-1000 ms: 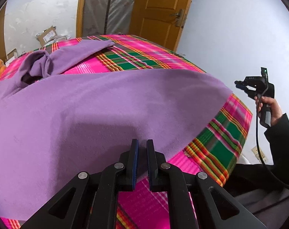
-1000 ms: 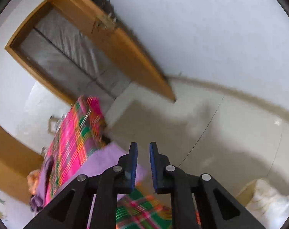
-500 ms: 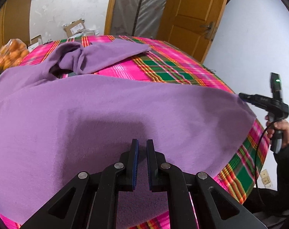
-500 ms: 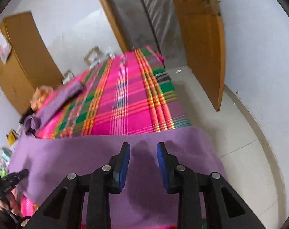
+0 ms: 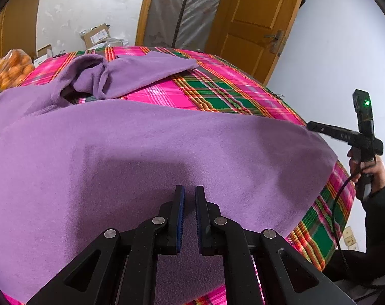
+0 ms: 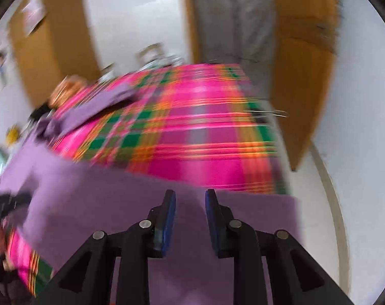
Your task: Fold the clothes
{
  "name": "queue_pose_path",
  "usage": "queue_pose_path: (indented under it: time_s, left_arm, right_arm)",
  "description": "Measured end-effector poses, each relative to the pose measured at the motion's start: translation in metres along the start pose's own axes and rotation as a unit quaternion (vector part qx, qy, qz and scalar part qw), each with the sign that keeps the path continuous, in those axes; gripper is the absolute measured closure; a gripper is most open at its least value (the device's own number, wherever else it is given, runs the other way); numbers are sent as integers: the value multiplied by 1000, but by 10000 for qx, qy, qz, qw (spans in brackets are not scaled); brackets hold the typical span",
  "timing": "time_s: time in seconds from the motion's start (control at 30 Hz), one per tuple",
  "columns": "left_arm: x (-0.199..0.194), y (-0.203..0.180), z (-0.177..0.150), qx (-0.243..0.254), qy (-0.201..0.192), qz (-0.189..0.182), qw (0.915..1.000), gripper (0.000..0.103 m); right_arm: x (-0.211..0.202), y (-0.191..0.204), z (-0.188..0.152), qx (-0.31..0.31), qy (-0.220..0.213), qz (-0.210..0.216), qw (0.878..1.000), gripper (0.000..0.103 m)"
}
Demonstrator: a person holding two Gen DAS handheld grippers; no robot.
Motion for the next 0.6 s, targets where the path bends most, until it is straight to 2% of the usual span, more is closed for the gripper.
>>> queue_pose_path:
  time_s: [0.13,0.2,0.23,0.3,0.43,0.6]
  left_arm:
    - [-5,-10,-7,298,33,70,9995,95]
    - [-9,-16,-12,504,26,106,9987,94]
    - [-11,-18,-14,558,13,115,9984,94]
    - [-13,-18,-16,544,-1,91,9985,93]
    - [-15,-14,-15,408,12,56,9991,93]
    - [-24,-1,-18,378,-34,394,9985,93]
  right_arm:
    - [24,1,0,-134,246,-276,9992,78]
    - [21,-1,4,-59,190,-386,9991,78]
    - [14,1,4,-138,113,-362,9992,78]
    - [4,25,1,-457,-10,-3,9990,78]
    - [9,69,-24,-1019,173,429,9937,78]
    - [5,63,-33,-1020,176,338,9941,75]
Point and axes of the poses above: each gripper's, at about its wrist camera, not at the fingertips, and x roughly the way its jaws point, y to its left, z to its top, the point moved 8 cm from there along x, roughly the way its jaws point, and after that the axes turned 3 degrees about x, right-handed, at the moved point
